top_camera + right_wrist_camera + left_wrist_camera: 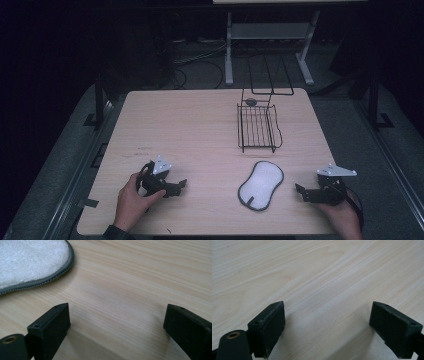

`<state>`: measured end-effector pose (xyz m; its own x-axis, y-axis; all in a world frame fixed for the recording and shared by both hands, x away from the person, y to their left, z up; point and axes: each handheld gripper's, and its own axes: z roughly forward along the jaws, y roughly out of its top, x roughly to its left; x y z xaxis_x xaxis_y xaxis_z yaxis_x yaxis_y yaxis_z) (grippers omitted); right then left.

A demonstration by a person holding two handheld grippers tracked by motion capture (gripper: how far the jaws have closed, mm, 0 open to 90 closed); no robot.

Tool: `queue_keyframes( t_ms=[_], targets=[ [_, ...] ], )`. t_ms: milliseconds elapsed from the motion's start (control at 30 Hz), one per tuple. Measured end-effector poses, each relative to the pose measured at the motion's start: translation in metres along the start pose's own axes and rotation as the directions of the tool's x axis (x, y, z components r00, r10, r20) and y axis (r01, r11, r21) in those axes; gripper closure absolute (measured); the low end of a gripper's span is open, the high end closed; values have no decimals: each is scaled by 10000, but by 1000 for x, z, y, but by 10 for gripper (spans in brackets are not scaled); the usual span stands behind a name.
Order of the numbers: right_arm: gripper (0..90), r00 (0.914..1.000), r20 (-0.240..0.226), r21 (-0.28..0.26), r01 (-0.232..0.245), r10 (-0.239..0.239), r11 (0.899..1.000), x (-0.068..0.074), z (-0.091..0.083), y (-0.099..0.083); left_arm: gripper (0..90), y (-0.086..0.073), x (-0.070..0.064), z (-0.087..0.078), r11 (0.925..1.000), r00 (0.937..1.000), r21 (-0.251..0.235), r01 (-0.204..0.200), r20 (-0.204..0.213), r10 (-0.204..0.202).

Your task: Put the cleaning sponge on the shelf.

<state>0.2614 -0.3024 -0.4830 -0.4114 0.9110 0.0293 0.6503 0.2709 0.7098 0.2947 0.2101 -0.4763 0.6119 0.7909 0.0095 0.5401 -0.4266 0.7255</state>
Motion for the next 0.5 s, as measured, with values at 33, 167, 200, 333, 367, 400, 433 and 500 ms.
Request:
queue_keyframes(
  t_ms=[33,167,200,333,367,400,433,500],
  targets=[
    [64,10000,0,0,0,0,10000,0,0,0,124,0,0,0,10000,10000,0,0,0,0],
    [65,10000,-28,2,24,-24,10000,0,0,0,124,0,0,0,10000,10000,3,-8,-1,8],
    [65,9999,-64,-12,106,-106,9999,0,0,0,124,0,0,0,10000,10000,5,-2,0,2],
    [94,9998,-146,-1,134,-134,9999,1,-1,0,124,0,0,0,10000,10000,5,0,-2,0],
    [123,9997,-151,-22,175,-176,9998,1,-1,1,124,0,0,0,10000,10000,6,-7,-2,7],
    [150,9997,-180,3,178,-178,9998,2,-3,1,124,0,0,0,10000,10000,7,-1,-1,1],
    [151,9996,-253,40,83,-82,10000,2,-3,2,124,0,0,0,10000,10000,4,-1,1,1],
    [175,9995,-313,55,42,-41,10000,3,-4,4,124,0,0,0,10000,10000,7,-1,0,1]
  ],
)
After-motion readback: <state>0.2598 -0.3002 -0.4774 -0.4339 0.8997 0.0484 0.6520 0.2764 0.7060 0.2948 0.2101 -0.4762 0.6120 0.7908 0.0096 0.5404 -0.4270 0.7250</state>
